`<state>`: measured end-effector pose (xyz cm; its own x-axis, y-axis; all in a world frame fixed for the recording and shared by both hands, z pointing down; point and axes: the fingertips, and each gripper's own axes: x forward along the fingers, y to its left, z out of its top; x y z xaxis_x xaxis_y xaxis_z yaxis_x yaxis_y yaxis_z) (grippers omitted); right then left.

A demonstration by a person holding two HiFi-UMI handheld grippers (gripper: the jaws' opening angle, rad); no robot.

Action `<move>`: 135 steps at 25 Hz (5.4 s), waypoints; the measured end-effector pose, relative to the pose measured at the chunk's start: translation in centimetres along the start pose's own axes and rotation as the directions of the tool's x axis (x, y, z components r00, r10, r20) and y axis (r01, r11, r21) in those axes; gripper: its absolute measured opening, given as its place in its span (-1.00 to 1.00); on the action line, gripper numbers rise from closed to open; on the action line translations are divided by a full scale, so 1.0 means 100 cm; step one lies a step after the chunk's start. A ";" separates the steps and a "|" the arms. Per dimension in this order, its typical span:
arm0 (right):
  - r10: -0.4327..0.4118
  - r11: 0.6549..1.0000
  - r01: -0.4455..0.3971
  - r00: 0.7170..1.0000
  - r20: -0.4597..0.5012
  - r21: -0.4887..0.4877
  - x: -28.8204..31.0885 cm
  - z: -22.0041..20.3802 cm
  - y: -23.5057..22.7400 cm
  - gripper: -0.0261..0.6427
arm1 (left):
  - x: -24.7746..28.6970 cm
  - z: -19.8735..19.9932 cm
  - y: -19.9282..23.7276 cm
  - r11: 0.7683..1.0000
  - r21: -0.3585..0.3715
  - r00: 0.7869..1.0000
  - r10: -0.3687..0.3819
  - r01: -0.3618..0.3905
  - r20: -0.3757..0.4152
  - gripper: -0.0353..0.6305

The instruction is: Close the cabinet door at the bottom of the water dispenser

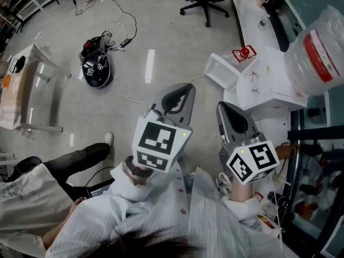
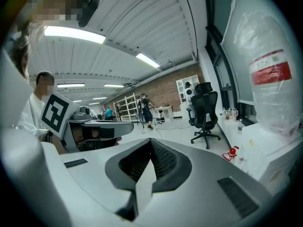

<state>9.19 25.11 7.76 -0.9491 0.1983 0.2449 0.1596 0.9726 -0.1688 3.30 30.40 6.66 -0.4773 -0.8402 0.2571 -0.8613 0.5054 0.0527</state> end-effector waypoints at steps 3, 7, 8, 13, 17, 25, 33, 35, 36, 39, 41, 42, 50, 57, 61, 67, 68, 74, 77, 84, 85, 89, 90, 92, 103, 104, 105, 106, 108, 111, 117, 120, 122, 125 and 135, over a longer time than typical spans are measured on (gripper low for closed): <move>-0.022 1.000 0.021 1.000 0.006 0.006 0.022 0.005 -0.002 -0.88 | 0.010 0.001 0.020 1.000 0.005 1.000 -0.020 0.020 -0.006 -0.87; -0.052 0.999 0.051 0.999 0.012 0.017 0.041 0.008 -0.002 -0.88 | 0.018 -0.001 0.037 0.999 0.013 0.999 -0.052 0.052 -0.016 -0.87; -0.059 0.998 0.058 0.998 0.011 0.022 0.044 0.008 -0.002 -0.88 | 0.021 -0.001 0.040 0.998 0.013 0.998 -0.059 0.059 -0.018 -0.87; -0.094 0.995 0.094 0.996 0.009 0.041 0.054 0.008 -0.020 -0.88 | 0.041 -0.002 0.047 0.996 0.014 0.996 -0.085 0.086 -0.032 -0.87; -0.112 0.992 0.112 0.994 0.010 0.059 0.069 0.006 -0.048 -0.88 | 0.072 0.000 0.054 0.995 0.025 0.995 -0.095 0.096 -0.037 -0.87; -0.104 0.992 0.104 0.995 0.004 0.067 0.136 0.028 -0.128 -0.88 | 0.165 0.018 0.091 0.996 0.029 0.996 -0.081 0.082 -0.046 -0.87; -0.103 0.990 0.106 0.994 -0.028 0.089 0.198 0.060 -0.221 -0.88 | 0.275 0.048 0.116 0.996 0.015 0.993 -0.089 0.091 -0.075 -0.87; -0.108 0.989 0.111 0.994 -0.036 0.093 0.209 0.067 -0.243 -0.88 | 0.301 0.055 0.120 0.995 0.012 0.992 -0.098 0.099 -0.083 -0.87; -0.110 0.989 0.113 0.993 -0.039 0.094 0.214 0.070 -0.254 -0.88 | 0.313 0.058 0.121 0.995 0.011 0.991 -0.102 0.103 -0.087 -0.87; -0.117 0.988 0.122 0.992 -0.048 0.099 0.225 0.075 -0.284 -0.88 | 0.344 0.064 0.123 0.994 0.008 0.989 -0.109 0.110 -0.095 -0.86; -0.124 0.985 0.129 0.991 -0.056 0.110 0.230 0.075 -0.299 -0.88 | 0.359 0.064 0.125 0.994 0.004 0.988 -0.111 0.112 -0.104 -0.86; -0.124 0.985 0.131 0.990 -0.061 0.115 0.233 0.075 -0.304 -0.88 | 0.365 0.064 0.126 0.994 0.002 0.988 -0.112 0.113 -0.109 -0.87; -0.154 0.973 0.169 0.983 -0.101 0.159 0.261 0.070 -0.339 -0.88 | 0.414 0.060 0.143 0.988 -0.007 0.975 -0.154 0.155 -0.160 -0.86; -0.253 0.940 0.271 0.961 -0.110 0.209 0.292 0.075 -0.360 -0.88 | 0.465 0.068 0.162 0.962 0.020 0.946 -0.264 0.273 -0.188 -0.87; -0.332 0.903 0.351 0.936 -0.117 0.246 0.314 0.079 -0.370 -0.88 | 0.493 0.073 0.171 0.926 0.050 0.909 -0.356 0.375 -0.217 -0.87; -0.459 0.822 0.475 0.879 -0.128 0.315 0.334 0.070 -0.384 -0.88 | 0.522 0.056 0.180 0.852 0.069 0.826 -0.480 0.519 -0.295 -0.87; -0.482 0.803 0.497 0.866 -0.133 0.328 0.335 0.066 -0.386 -0.88 | 0.525 0.051 0.181 0.838 0.070 0.810 -0.498 0.541 -0.309 -0.87; -0.578 0.696 0.593 0.797 -0.175 0.405 0.337 0.033 -0.395 -0.88 | 0.545 0.005 0.180 0.761 0.084 0.723 -0.567 0.643 -0.395 -0.87; -0.590 0.667 0.614 0.781 -0.204 0.421 0.340 0.010 -0.400 -0.88 | 0.558 -0.027 0.179 0.741 0.074 0.692 -0.580 0.667 -0.429 -0.87; -0.574 0.633 0.628 0.773 -0.269 0.453 0.356 -0.047 -0.407 -0.88 | 0.591 -0.099 0.179 0.730 0.041 0.652 -0.583 0.682 -0.485 -0.87; -0.571 0.625 0.630 0.772 -0.281 0.461 0.358 -0.057 -0.408 -0.88 | 0.596 -0.109 0.178 0.726 0.041 0.646 -0.583 0.686 -0.493 -0.87; -0.557 0.594 0.641 0.764 -0.327 0.486 0.361 -0.094 -0.412 -0.88 | 0.615 -0.154 0.169 0.711 0.038 0.618 -0.583 0.702 -0.527 -0.87; -0.554 0.588 0.643 0.763 -0.335 0.491 0.361 -0.103 -0.413 -0.88 | 0.620 -0.167 0.167 0.709 0.035 0.612 -0.581 0.705 -0.537 -0.87; -0.548 0.579 0.646 0.760 -0.350 0.497 0.363 -0.120 -0.416 -0.88 | 0.628 -0.192 0.164 0.708 0.028 0.599 -0.575 0.706 -0.558 -0.87; -0.501 0.520 0.657 0.752 -0.427 0.547 0.383 -0.229 -0.447 -0.88 | 0.663 -0.309 0.158 0.725 0.001 0.543 -0.516 0.689 -0.663 -0.87; -0.496 0.512 0.656 0.753 -0.433 0.554 0.385 -0.239 -0.451 -0.88 | 0.666 -0.317 0.158 0.728 -0.004 0.539 -0.512 0.686 -0.669 -0.86; -0.490 0.504 0.654 0.754 -0.437 0.564 0.388 -0.249 -0.454 -0.88 | 0.669 -0.325 0.158 0.731 -0.010 0.534 -0.508 0.683 -0.675 -0.86; -0.485 0.496 0.652 0.756 -0.441 0.573 0.391 -0.259 -0.458 -0.88 | 0.672 -0.332 0.157 0.732 -0.012 0.530 -0.504 0.681 -0.682 -0.87; -0.474 0.481 0.651 0.757 -0.450 0.587 0.395 -0.277 -0.464 -0.88 | 0.678 -0.347 0.156 0.730 -0.005 0.520 -0.493 0.684 -0.698 -0.87; -0.460 0.456 0.649 0.758 -0.463 0.609 0.398 -0.300 -0.471 -0.88 | 0.684 -0.365 0.155 0.719 0.008 0.503 -0.478 0.695 -0.720 -0.86; -0.430 0.429 0.650 0.758 -0.491 0.627 0.401 -0.333 -0.477 -0.88 | 0.696 -0.398 0.153 0.710 0.006 0.466 -0.456 0.705 -0.758 -0.86; -0.417 0.422 0.646 0.761 -0.496 0.636 0.405 -0.343 -0.476 -0.88 | 0.702 -0.410 0.154 0.704 0.002 0.450 -0.451 0.710 -0.771 -0.86; -0.406 0.419 0.644 0.763 -0.502 0.640 0.408 -0.350 -0.473 -0.88 | 0.705 -0.418 0.154 0.696 0.002 0.437 -0.449 0.719 -0.780 -0.86; -0.392 0.421 0.641 0.767 -0.508 0.642 0.411 -0.356 -0.471 -0.88 | 0.707 -0.429 0.154 0.676 -0.003 0.408 -0.448 0.737 -0.796 -0.86; -0.385 0.409 0.643 0.765 -0.516 0.648 0.413 -0.363 -0.463 -0.88 | 0.714 -0.462 0.145 0.560 -0.054 0.265 -0.472 0.827 -0.841 -0.32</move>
<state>-27.54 -7.30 60.38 -0.6476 -0.1603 0.7450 -0.7205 0.4471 -0.5301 -35.22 -13.17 70.36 0.4263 -0.2966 0.8545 -0.8678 -0.4008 0.2938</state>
